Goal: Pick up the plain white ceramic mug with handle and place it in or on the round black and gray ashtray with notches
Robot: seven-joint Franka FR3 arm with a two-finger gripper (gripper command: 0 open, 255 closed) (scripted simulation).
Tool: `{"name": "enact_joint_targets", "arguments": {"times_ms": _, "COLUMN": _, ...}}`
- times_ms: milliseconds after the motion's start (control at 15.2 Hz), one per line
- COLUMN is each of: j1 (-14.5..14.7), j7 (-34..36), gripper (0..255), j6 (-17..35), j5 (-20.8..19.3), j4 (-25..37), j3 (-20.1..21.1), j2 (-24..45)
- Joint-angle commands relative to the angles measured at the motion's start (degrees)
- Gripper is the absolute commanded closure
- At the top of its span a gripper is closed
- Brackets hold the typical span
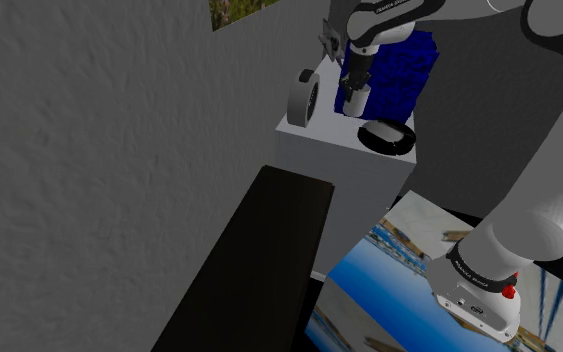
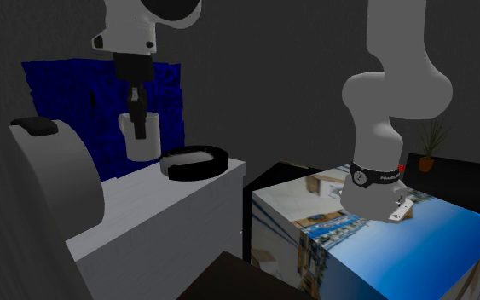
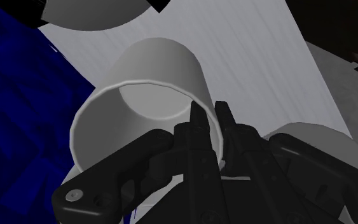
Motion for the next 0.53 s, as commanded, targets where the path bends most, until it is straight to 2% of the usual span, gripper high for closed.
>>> {"name": "enact_joint_targets", "arguments": {"times_ms": 0, "j1": 0.00, "j7": 0.04, "gripper": 255, "j6": -1.45, "j5": -0.17, "j4": 0.87, "j3": -0.06, "j2": -0.56}}
{"name": "enact_joint_targets", "arguments": {"times_ms": 462, "j1": 0.08, "j7": 0.28, "gripper": 255, "j6": -6.48, "j5": -0.62, "j4": 4.50, "j3": -0.14, "j2": -2.01}}
